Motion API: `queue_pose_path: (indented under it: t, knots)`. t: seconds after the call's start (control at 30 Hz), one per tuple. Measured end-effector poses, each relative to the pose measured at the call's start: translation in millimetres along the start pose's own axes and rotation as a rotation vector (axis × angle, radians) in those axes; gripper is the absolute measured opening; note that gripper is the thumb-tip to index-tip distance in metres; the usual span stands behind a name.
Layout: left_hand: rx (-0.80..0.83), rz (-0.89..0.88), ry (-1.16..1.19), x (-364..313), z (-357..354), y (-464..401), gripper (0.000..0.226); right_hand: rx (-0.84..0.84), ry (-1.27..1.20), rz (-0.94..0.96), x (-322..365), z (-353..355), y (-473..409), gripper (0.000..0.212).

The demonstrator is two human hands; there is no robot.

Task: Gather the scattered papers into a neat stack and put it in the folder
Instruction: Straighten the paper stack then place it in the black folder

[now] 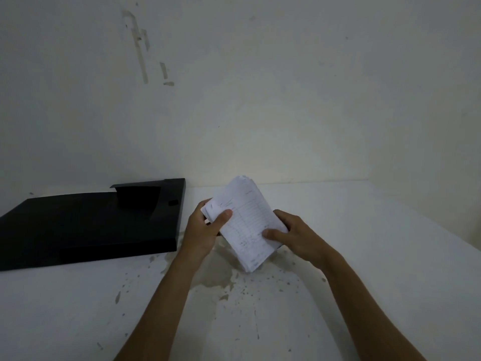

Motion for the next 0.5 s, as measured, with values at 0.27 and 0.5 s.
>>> queue_pose_path:
  t: [0.27,0.5]
  knots:
    - [0.082,0.118,0.027,10.0,-8.7,10.0,0.033,-0.295,-0.468,-0.2,-11.2,18.0,0.3,0.039]
    - [0.042,0.189,0.073,14.4,-23.7,14.4,0.037,-0.263,-0.379,-0.18,14.9,20.4,-21.0,0.036]
Point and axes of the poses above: each hand's wrist, its own y-axis away from the middle knuckle, its own z-axis out of the back of the hand, x = y × z, the point moved 7 cm from there along -y, towards the middle knuckle, and after that the axes turned 8 degrees about -x, right-handed, at the moved point
